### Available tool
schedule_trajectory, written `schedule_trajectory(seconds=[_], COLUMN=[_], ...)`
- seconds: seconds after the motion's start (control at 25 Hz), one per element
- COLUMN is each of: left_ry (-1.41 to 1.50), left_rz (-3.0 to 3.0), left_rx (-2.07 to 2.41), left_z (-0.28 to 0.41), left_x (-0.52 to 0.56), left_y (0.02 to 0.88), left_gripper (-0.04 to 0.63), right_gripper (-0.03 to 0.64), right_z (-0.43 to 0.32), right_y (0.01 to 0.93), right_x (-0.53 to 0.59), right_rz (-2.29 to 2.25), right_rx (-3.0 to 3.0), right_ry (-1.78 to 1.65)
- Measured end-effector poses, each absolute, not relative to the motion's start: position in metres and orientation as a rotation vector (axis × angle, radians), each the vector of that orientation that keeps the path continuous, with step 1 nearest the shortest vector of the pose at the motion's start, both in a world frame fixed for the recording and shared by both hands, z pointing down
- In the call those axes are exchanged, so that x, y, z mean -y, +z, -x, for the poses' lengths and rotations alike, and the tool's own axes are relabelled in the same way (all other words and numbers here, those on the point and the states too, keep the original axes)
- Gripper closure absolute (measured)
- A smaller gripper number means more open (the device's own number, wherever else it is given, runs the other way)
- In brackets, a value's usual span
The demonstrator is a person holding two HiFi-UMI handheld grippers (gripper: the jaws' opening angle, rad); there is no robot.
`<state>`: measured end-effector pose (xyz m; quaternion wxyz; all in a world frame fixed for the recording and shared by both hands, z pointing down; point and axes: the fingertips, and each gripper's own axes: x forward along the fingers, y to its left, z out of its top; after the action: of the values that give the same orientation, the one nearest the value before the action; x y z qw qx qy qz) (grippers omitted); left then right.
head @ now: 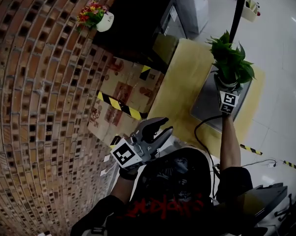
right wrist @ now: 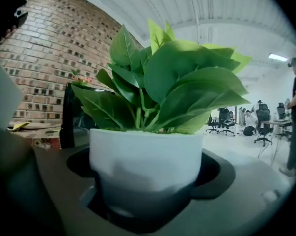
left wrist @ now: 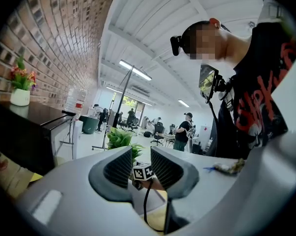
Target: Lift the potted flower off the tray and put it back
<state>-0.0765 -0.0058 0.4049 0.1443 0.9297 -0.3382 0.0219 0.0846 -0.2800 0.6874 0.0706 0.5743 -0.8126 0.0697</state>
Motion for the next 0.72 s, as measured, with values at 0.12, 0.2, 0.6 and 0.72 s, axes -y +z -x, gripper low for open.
schedule_trajectory(seconds=[0.12,0.2,0.6,0.72], left_ry=[0.109,0.125,0.075,0.052], left_rz=[-2.635,-2.611,-2.581,-2.597], left_rx=[1.021,1.044,1.084,1.038], left_z=[0.075,0.072,0.070,0.074], left_x=[0.001,0.003,-0.007,-0.013], left_y=[0.415,0.421,0.426,0.421], left_gripper=[0.483,0.483,0.483,0.483], right_gripper=[0.072,0.071,0.060,0.026], right_z=[-0.087,-0.098,-0.090,-0.083], right_y=[0.718,0.726,0.761,0.769], right_x=[0.275,0.271,0.232,0.213], right_rz=[-1.719,-1.724,-1.592,-1.502], right_rx=[2.399,2.382,2.357,2.341], right_ry=[0.255,0.259,0.417,0.639])
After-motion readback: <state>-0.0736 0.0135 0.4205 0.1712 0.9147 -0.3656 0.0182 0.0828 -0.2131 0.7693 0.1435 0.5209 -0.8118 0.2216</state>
